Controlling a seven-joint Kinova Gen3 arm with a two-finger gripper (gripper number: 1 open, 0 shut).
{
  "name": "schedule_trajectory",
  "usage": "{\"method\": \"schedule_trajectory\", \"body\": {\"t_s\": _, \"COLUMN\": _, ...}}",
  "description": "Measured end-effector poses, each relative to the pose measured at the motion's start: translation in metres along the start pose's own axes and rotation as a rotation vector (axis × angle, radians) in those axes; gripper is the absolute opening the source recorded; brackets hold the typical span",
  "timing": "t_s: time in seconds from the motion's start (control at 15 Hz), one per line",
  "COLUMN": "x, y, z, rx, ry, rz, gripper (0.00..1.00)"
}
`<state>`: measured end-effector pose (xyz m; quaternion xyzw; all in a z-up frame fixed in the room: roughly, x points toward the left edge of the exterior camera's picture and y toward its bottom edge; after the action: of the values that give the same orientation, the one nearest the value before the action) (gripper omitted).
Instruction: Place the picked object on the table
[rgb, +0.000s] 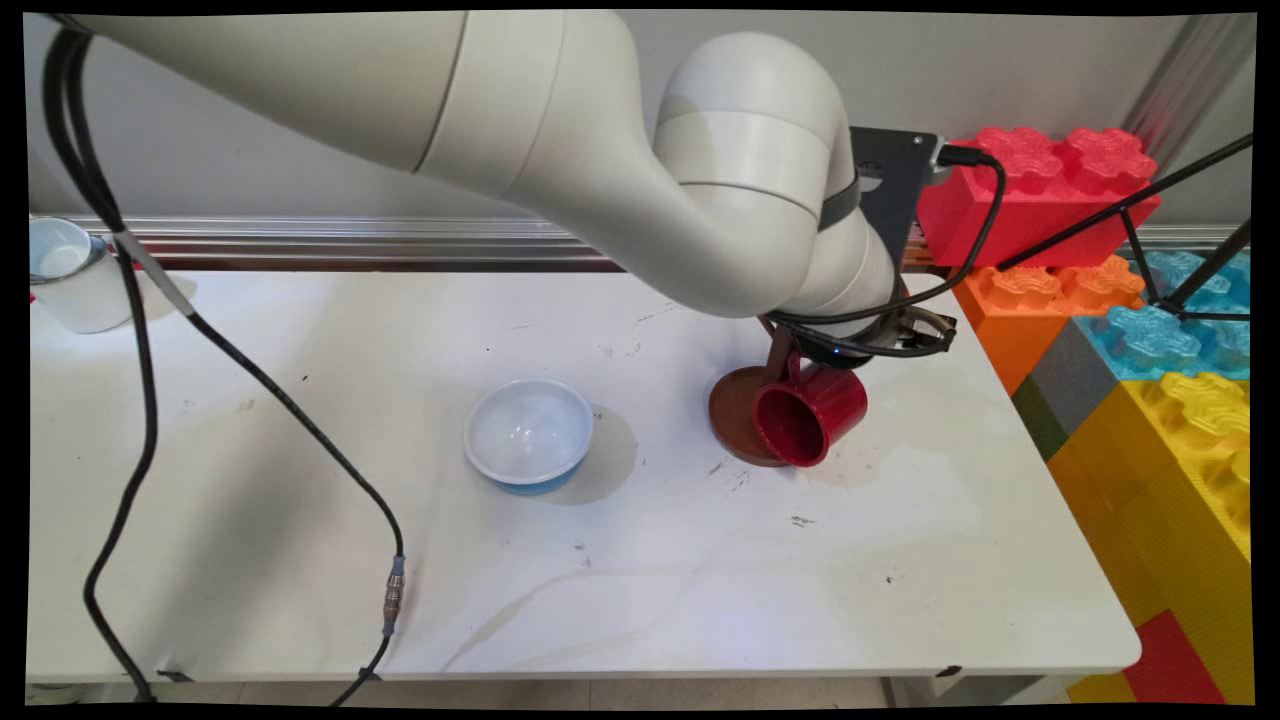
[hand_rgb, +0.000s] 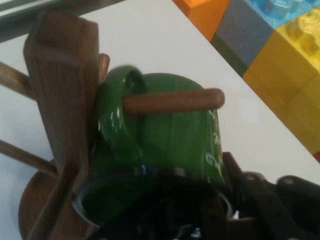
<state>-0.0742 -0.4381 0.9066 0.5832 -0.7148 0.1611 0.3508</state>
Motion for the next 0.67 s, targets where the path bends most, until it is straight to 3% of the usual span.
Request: {"method": "schedule_trajectory", "body": {"t_s": 0.67, "x": -0.011, "y": -0.011, "z": -0.014, "rx": -0.010, "ry": -0.013, "rz": -0.003, "gripper": 0.00}}
